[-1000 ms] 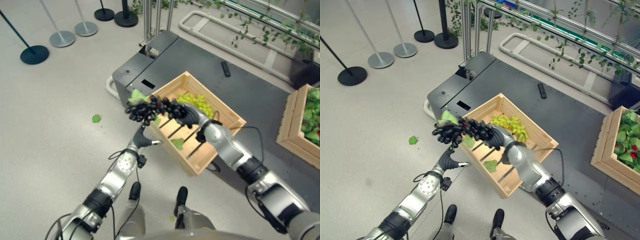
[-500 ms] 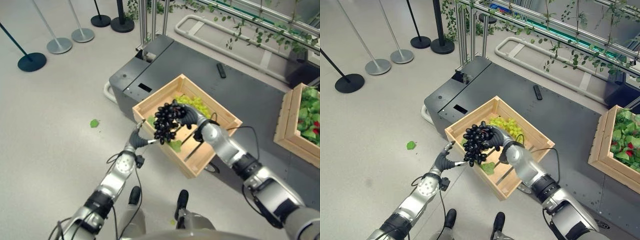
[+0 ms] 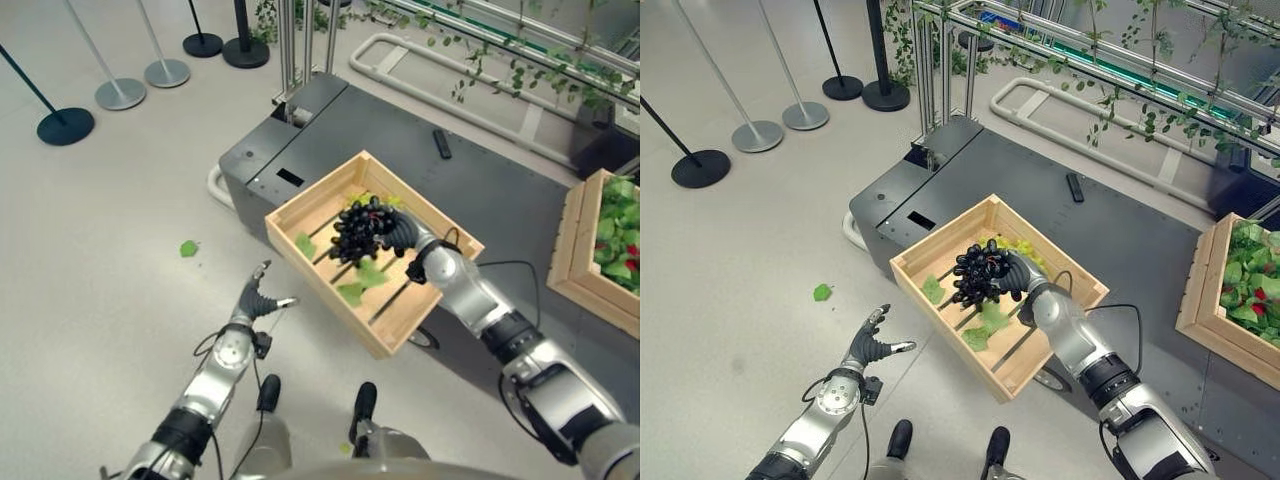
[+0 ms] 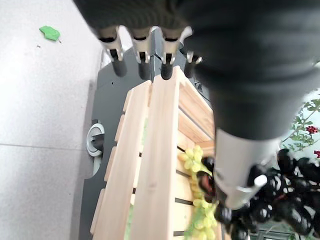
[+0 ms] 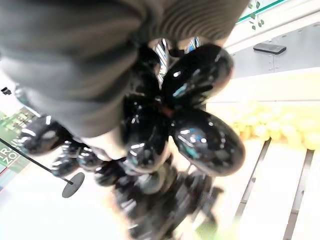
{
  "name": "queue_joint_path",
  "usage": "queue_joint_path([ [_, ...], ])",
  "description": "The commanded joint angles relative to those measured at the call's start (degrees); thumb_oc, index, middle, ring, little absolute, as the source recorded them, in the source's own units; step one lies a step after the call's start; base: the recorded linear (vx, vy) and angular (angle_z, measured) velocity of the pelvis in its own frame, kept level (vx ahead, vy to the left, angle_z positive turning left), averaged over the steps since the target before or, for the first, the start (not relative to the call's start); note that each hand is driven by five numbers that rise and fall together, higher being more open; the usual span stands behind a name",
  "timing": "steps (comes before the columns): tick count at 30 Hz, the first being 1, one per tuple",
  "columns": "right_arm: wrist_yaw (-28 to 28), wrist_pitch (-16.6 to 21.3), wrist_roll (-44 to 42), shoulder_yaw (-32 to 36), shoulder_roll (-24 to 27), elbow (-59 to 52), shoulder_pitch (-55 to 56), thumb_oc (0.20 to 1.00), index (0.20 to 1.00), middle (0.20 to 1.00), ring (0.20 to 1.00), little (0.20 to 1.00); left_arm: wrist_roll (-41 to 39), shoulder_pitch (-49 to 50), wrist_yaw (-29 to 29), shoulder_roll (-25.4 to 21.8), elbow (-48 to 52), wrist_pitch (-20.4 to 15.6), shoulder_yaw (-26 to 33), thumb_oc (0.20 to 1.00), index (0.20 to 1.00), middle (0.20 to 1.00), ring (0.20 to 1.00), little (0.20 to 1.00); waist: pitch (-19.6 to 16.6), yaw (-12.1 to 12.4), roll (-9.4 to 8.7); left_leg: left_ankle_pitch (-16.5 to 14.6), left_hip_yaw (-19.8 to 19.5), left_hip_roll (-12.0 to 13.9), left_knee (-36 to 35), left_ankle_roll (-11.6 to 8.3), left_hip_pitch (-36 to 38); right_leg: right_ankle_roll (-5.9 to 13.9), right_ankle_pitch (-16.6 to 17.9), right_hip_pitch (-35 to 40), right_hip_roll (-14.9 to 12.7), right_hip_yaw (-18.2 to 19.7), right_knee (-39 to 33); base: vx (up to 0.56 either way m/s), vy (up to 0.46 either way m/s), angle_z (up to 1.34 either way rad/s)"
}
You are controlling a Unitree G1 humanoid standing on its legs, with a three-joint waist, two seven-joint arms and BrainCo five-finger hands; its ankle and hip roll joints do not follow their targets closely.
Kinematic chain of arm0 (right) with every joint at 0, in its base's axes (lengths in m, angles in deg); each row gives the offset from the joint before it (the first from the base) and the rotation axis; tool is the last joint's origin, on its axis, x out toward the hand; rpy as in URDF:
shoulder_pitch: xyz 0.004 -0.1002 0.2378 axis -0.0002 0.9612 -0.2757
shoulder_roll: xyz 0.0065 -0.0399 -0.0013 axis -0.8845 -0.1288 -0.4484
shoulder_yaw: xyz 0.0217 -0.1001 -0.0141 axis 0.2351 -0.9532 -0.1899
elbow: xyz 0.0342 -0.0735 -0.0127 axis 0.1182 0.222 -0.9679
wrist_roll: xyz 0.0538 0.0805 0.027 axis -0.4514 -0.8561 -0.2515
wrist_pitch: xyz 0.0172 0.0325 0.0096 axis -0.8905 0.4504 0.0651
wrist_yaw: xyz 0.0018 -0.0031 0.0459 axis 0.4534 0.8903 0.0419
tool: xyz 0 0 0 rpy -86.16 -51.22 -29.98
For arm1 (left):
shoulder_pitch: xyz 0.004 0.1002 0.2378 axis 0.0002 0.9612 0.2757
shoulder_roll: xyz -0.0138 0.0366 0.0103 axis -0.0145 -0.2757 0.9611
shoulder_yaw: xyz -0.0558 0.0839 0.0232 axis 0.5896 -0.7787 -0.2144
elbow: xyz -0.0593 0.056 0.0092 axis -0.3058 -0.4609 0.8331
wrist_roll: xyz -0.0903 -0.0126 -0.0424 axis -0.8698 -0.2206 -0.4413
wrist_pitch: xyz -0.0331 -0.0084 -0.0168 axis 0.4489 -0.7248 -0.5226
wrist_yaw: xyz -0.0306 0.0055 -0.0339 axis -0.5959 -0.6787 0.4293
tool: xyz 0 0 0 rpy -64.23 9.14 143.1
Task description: Pick up the fruits from the basket on one side to the basket on the other side
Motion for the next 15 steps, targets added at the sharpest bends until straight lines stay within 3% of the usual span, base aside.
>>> queue_joint_path([
  [1,-2.44,3.48,-0.43,3.38,0.30,-5.33,-1.11,0.200,0.200,0.200,0.200,0.200,-1.84,-0.89,-0.06,-0.92,0.43,-2.30,-0.03,1.000,1.000,1.000,1.000,1.000,-3.12,0.91,-2.50,-5.25,-1.49,-1.61,3.31,0.26,-2.61,5.57,-15.15,3.32,-5.19,-0.77,8.83,0.00,0.000,0.00],
  [15,0.55,6.41,-4.96,2.90,0.31,-15.52,-0.77,0.200,0.200,0.200,0.200,0.200,-0.65,-7.33,1.02,0.23,2.32,-3.27,-3.00,1.000,1.000,1.000,1.000,1.000,-3.27,-0.19,-2.42,-5.29,-1.19,-1.33,3.52,0.14,-2.82,5.64,-14.85,3.10,-4.92,-0.43,8.42,0.00,0.000,0.00],
])
